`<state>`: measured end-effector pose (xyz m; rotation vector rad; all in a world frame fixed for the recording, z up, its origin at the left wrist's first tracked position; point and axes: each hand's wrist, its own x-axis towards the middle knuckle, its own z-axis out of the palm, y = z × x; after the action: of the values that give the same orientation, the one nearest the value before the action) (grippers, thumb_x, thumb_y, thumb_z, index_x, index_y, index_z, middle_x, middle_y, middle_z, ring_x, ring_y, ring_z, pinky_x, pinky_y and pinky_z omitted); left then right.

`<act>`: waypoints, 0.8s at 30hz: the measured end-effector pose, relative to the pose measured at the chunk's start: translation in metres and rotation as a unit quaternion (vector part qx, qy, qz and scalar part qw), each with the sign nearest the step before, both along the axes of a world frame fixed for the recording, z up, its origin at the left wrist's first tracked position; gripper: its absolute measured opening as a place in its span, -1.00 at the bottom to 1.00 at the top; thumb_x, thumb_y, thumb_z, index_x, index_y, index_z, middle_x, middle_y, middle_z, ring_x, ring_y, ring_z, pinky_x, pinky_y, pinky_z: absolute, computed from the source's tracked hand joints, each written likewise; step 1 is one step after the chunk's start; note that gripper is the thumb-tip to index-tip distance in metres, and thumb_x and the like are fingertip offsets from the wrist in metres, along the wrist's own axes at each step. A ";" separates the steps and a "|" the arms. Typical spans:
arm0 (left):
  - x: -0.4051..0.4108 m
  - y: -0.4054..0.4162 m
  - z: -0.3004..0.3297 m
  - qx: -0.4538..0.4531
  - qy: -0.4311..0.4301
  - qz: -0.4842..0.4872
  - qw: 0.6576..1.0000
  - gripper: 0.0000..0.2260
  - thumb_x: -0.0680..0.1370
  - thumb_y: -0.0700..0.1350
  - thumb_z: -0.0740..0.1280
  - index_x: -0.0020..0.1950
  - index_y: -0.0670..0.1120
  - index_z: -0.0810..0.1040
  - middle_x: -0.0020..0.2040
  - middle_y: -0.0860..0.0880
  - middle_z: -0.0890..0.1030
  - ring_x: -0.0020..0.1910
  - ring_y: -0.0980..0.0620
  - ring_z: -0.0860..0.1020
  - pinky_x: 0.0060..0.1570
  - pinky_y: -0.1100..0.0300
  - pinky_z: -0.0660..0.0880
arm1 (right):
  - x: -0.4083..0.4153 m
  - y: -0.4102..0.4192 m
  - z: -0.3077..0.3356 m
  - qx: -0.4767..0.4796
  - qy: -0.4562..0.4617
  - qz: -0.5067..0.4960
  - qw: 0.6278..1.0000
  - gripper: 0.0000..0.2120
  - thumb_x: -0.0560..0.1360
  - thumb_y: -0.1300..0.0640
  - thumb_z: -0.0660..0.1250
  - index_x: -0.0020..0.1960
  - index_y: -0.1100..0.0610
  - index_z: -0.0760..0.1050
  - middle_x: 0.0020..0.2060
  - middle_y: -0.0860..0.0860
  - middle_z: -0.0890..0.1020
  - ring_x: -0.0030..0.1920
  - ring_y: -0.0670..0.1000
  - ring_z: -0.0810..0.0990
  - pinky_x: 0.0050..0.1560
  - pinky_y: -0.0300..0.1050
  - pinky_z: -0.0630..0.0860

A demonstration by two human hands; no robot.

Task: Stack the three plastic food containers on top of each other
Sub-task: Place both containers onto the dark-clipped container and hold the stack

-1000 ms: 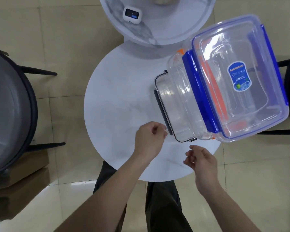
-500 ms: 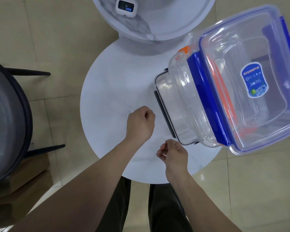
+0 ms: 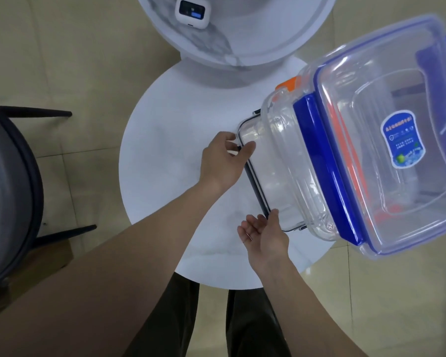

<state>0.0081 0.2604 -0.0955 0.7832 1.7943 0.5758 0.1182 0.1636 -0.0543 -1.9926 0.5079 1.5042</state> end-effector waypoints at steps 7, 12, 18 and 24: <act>0.001 0.010 -0.006 0.026 0.021 0.012 0.999 -0.67 0.43 0.06 0.56 -0.01 -0.01 0.47 -0.23 0.12 0.56 -0.24 0.01 0.66 -0.27 0.22 0.55 | 0.005 0.006 -0.001 0.003 0.000 -0.058 0.998 -0.78 0.68 0.07 0.25 0.00 0.23 0.48 -0.12 0.15 0.64 -0.23 0.08 0.59 -0.15 0.01 0.60; 0.005 0.009 -0.007 0.028 0.024 0.021 0.999 -0.70 0.44 0.00 0.55 -0.11 -0.04 0.44 -0.25 0.09 0.53 -0.20 -0.12 0.67 -0.15 0.00 0.65 | 0.012 0.006 -0.003 -0.008 0.017 -0.024 1.000 -0.82 0.67 0.07 0.26 0.03 0.18 0.48 -0.09 0.16 0.69 -0.20 0.09 0.64 -0.20 0.00 0.60; 0.003 0.018 -0.003 0.004 0.034 -0.034 0.999 -0.66 0.47 0.03 0.52 -0.04 -0.17 0.47 -0.23 -0.01 0.55 -0.21 -0.15 0.62 -0.22 0.01 0.58 | 0.024 0.005 -0.003 -0.020 0.010 0.063 0.998 -0.80 0.68 0.00 0.23 -0.01 0.12 0.48 -0.08 0.17 0.73 -0.14 0.11 0.67 -0.19 0.00 0.60; 0.009 0.024 -0.006 -0.025 0.077 -0.102 0.992 -0.62 0.49 0.11 0.47 -0.01 -0.15 0.43 -0.19 -0.02 0.53 -0.33 0.08 0.44 -0.40 0.21 0.36 | 0.052 0.015 0.001 -0.029 0.002 0.146 0.989 -0.80 0.69 -0.01 0.21 0.08 0.11 0.46 -0.04 0.16 0.73 -0.05 0.12 0.68 -0.08 0.02 0.58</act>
<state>0.0174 0.2839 -0.1011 0.9844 1.8332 0.3426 0.1700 0.1788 -0.0534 -2.1830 0.2713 1.6834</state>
